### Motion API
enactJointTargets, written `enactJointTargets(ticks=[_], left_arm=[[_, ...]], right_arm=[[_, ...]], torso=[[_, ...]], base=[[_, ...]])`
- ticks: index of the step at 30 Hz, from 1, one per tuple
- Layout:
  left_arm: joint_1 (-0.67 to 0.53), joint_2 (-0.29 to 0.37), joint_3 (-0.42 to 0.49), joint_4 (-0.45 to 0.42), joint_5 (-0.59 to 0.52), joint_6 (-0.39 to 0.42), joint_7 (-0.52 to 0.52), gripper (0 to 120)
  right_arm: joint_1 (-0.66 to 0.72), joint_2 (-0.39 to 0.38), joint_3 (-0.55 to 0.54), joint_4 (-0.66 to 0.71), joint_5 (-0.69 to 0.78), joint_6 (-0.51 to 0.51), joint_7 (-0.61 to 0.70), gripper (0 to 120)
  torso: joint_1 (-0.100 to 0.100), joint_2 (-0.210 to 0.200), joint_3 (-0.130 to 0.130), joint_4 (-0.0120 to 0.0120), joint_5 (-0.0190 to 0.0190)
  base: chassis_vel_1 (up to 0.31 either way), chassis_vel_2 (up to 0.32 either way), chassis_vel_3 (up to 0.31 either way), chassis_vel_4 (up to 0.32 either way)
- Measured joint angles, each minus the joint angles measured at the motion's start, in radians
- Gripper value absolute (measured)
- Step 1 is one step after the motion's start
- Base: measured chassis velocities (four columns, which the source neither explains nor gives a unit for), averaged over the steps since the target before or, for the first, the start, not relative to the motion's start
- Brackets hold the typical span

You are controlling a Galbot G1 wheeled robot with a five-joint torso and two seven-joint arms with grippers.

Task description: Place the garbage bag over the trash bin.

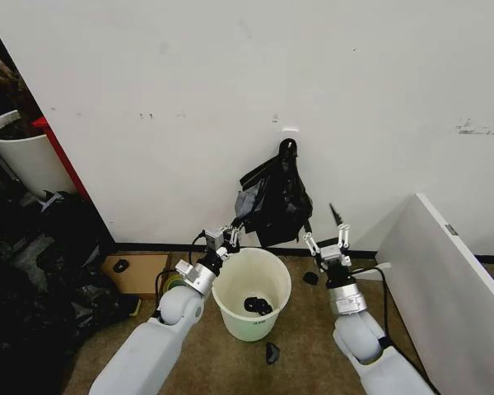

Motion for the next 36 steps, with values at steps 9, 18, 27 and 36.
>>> enactJointTargets(ticks=[9, 18, 27, 36], left_arm=[[0.013, 0.004, 0.002, -0.003, 0.029, 0.0, 0.001, 0], [0.013, -0.01, 0.01, -0.001, 0.04, 0.002, 0.0, 0], [0.011, -0.011, 0.006, 0.01, 0.042, 0.002, -0.005, 0], [0.013, -0.01, 0.001, 0.02, 0.042, 0.001, -0.009, 0]], right_arm=[[0.08, -0.196, -0.011, 0.097, 0.079, -0.121, -0.329, 100], [0.342, -0.344, -0.072, 0.081, 0.035, -0.234, -0.734, 100], [0.601, -0.315, -0.11, 0.018, -0.032, -0.221, -1.058, 100], [0.658, -0.241, -0.166, -0.013, -0.191, -0.162, -1.256, 100]], torso=[[0.0, 0.0, 0.0, 0.0, 0.0004], [0.0, 0.0, 0.0, 0.0, 0.0002], [0.0, 0.0, 0.0, 0.0, 0.0], [0.0, 0.0, 0.0, 0.0, 0.0]], base=[[0.0, 0.0, 0.0, 0.0], [0.0, 0.0, 0.0, 0.0], [0.0, 0.0, 0.0, 0.0], [0.0, 0.0, 0.0, 0.0]])
